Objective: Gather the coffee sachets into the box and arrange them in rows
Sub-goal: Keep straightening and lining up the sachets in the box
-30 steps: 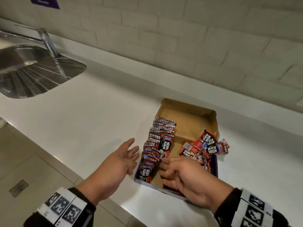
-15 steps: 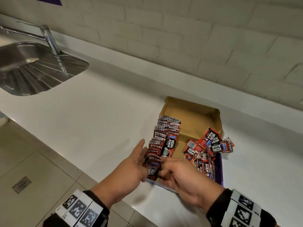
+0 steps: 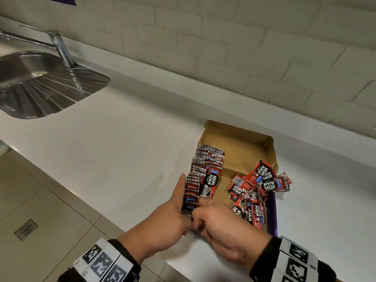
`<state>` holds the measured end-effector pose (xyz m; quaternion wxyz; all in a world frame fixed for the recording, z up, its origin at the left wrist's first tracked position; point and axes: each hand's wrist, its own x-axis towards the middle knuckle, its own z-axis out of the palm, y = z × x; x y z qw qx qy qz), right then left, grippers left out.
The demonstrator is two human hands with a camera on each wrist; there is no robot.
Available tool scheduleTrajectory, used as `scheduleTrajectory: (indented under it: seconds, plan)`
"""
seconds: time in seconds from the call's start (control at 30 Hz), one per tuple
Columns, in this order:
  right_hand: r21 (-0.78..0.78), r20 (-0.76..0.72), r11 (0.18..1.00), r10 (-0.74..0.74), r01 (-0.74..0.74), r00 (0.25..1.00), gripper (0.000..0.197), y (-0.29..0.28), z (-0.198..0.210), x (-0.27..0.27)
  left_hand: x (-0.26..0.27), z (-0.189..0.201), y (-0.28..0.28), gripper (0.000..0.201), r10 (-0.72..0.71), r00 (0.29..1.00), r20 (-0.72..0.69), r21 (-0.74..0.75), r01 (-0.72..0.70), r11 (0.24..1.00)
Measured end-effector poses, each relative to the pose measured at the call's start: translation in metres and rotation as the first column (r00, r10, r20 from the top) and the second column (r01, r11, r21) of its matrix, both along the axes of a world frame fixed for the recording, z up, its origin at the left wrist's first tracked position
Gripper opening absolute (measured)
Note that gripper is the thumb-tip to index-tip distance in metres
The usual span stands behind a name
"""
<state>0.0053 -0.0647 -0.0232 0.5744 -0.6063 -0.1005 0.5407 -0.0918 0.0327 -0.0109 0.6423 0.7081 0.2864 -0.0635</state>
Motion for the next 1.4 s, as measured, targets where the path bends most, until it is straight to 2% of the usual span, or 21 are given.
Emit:
scheduleTrajectory:
  seconds: [0.1, 0.2, 0.33, 0.5, 0.67, 0.73, 0.8, 0.93, 1.03, 1.17, 1.23, 1.33, 1.4]
  plan:
    - [-0.026, 0.010, 0.998, 0.057, -0.057, 0.998, 0.058, -0.005, -0.004, 0.006, 0.001, -0.002, 0.002, 0.120, 0.029, 0.999, 0.036, -0.045, -0.028, 0.999]
    - [-0.044, 0.004, 0.996, 0.078, -0.078, 0.997, 0.061, -0.013, -0.010, 0.013, -0.003, -0.001, 0.007, 0.121, 0.081, 0.995, 0.055, -0.131, -0.073, 0.989]
    - [-0.009, -0.073, 0.999, 0.049, -0.050, 0.996, 0.060, -0.018, -0.011, 0.017, -0.009, -0.008, 0.018, 0.119, 0.102, 0.994, 0.039, -0.131, -0.096, 0.987]
    - [0.004, -0.142, 0.999, 0.036, -0.036, 0.989, 0.048, -0.027, -0.002, 0.021, -0.014, -0.008, 0.023, 0.110, 0.082, 0.996, 0.023, -0.073, -0.080, 0.994]
    - [-0.076, -0.080, 0.997, -0.034, 0.028, 0.996, 0.037, -0.055, 0.015, 0.047, -0.021, 0.007, 0.029, 0.104, 0.087, 0.994, 0.059, 0.074, -0.091, 0.993]
    - [-0.089, -0.013, 0.994, -0.060, 0.058, 0.998, 0.033, -0.071, 0.023, 0.059, -0.020, 0.018, 0.029, 0.093, 0.090, 0.991, 0.099, 0.158, -0.105, 0.982]
    - [-0.093, 0.056, 0.991, -0.086, 0.091, 0.995, 0.030, -0.089, 0.031, 0.072, -0.017, 0.030, 0.024, 0.073, 0.100, 0.986, 0.131, 0.236, -0.129, 0.963]
    - [-0.090, 0.132, 0.974, -0.194, 0.207, 0.972, 0.027, -0.122, 0.045, 0.093, -0.001, 0.052, 0.003, 0.035, 0.047, 0.987, 0.153, 0.297, -0.092, 0.951]
    - [-0.086, 0.138, 0.949, -0.292, 0.305, 0.947, 0.025, -0.142, 0.048, 0.103, 0.015, 0.057, -0.016, 0.029, -0.070, 0.989, 0.134, 0.314, 0.025, 0.949]
    - [-0.129, 0.181, 0.942, -0.284, 0.309, 0.942, 0.023, -0.157, 0.046, 0.111, 0.039, 0.048, -0.038, 0.015, -0.128, 0.989, 0.072, 0.303, 0.100, 0.948]
    - [-0.210, 0.306, 0.941, -0.195, 0.266, 0.932, 0.021, -0.161, 0.042, 0.115, 0.055, 0.039, -0.049, 0.016, -0.226, 0.973, -0.038, 0.409, 0.222, 0.885]
    - [-0.355, 0.514, 0.918, 0.033, 0.178, 0.857, 0.021, -0.162, 0.036, 0.121, 0.079, 0.024, -0.065, 0.023, -0.363, 0.889, -0.280, 0.603, 0.457, 0.654]
    - [-0.408, 0.587, 0.901, 0.133, 0.150, 0.799, 0.019, -0.159, 0.035, 0.124, 0.091, 0.013, -0.073, 0.022, -0.356, 0.844, -0.401, 0.650, 0.535, 0.539]
